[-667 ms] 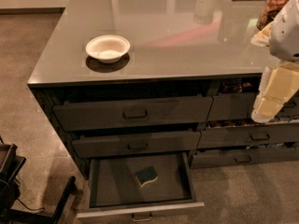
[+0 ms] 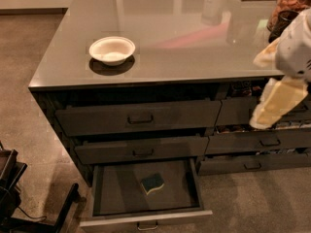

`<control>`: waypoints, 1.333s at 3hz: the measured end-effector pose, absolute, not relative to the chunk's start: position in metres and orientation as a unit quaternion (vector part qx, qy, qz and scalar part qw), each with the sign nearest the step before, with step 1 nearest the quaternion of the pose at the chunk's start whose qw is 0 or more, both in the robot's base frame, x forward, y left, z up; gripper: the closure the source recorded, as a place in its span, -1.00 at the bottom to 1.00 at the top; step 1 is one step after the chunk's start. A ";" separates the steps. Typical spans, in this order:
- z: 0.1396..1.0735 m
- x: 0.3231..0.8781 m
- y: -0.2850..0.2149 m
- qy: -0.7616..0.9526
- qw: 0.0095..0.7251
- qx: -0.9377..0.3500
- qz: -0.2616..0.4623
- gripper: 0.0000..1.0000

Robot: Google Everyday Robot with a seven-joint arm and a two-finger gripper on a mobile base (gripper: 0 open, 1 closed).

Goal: Pick sponge from bottom drawer and place on counter

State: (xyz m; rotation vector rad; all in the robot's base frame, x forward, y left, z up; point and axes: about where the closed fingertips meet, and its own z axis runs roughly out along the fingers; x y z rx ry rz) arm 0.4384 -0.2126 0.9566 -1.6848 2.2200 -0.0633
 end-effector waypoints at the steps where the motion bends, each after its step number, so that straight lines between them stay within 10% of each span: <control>1: 0.903 0.436 -0.197 0.790 0.200 -0.579 0.015 -0.15; 4: 0.741 0.457 -0.131 0.780 0.221 -0.580 0.077 1.00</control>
Offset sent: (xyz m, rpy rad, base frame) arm 0.0316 0.0793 -0.2184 0.2797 -0.0174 0.0047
